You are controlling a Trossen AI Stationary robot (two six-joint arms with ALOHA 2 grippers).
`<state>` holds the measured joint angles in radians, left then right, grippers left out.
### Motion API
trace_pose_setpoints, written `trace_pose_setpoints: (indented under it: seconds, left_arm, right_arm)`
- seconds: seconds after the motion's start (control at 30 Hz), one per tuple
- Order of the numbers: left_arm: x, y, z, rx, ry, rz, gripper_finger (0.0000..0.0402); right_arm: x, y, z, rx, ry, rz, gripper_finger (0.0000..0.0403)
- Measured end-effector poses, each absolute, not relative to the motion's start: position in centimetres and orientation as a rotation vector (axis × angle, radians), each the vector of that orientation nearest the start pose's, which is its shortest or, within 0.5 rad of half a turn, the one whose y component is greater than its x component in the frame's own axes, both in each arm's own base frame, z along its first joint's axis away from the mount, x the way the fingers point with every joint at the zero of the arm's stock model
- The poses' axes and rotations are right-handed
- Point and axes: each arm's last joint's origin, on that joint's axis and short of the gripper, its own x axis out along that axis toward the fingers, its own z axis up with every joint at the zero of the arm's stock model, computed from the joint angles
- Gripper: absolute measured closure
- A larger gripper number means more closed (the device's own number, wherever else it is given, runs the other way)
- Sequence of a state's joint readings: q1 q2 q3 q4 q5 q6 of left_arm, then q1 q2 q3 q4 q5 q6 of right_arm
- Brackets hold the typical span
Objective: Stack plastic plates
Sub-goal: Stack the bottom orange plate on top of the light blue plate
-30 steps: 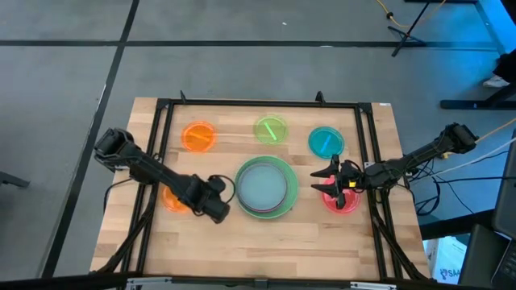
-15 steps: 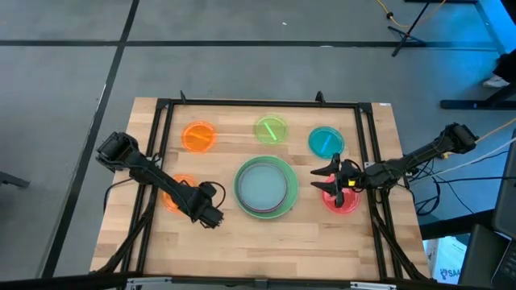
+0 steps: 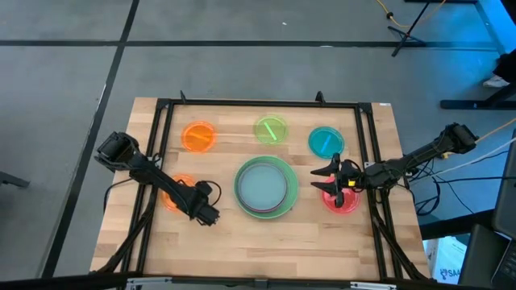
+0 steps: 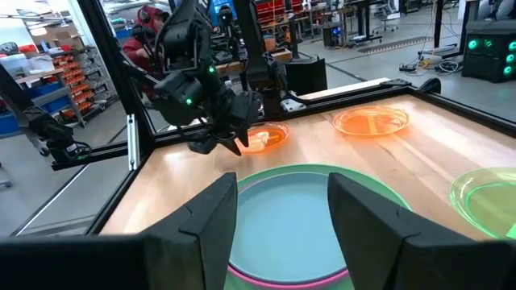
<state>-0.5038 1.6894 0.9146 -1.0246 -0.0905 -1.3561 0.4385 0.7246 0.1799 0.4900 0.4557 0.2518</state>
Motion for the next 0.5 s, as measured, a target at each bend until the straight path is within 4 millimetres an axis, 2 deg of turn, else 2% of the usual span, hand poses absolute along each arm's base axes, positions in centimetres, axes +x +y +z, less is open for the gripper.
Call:
trace_pose_setpoints:
  seconds: [0.23,0.5]
  left_arm:
    - [20.92,-11.20,13.54,-0.448,1.543,0.878,0.0288]
    - [20.95,-11.24,13.48,-0.451,1.541,0.873,0.0371]
  right_arm:
    - [14.72,5.49,19.78,0.228,0.046,-0.024,0.0215]
    - [14.72,5.49,19.78,0.228,0.046,-0.024,0.0215]
